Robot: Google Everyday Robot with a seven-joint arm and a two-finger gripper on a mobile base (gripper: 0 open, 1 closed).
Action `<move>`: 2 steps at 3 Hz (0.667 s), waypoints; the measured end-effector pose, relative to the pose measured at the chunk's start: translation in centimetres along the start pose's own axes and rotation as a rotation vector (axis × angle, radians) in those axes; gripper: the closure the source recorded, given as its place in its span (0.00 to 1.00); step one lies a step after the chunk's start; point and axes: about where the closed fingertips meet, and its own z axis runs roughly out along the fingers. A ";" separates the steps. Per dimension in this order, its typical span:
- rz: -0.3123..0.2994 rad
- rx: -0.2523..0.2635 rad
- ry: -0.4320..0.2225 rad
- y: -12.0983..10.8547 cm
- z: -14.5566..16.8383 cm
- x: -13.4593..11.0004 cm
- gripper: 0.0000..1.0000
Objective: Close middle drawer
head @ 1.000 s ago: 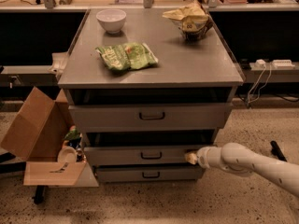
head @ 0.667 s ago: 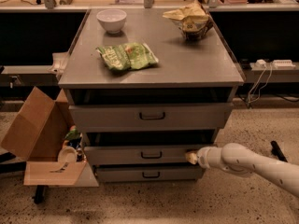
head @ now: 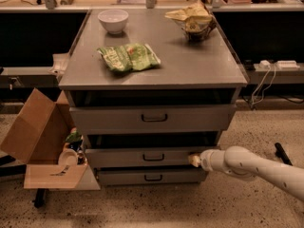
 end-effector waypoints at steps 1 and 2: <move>0.036 0.007 0.001 -0.3 0.7 0.4 1.00; 0.045 0.009 -0.001 -0.3 0.7 0.6 1.00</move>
Offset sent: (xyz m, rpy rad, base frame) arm 0.1033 -0.0429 0.0201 0.0435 -0.0797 -0.1996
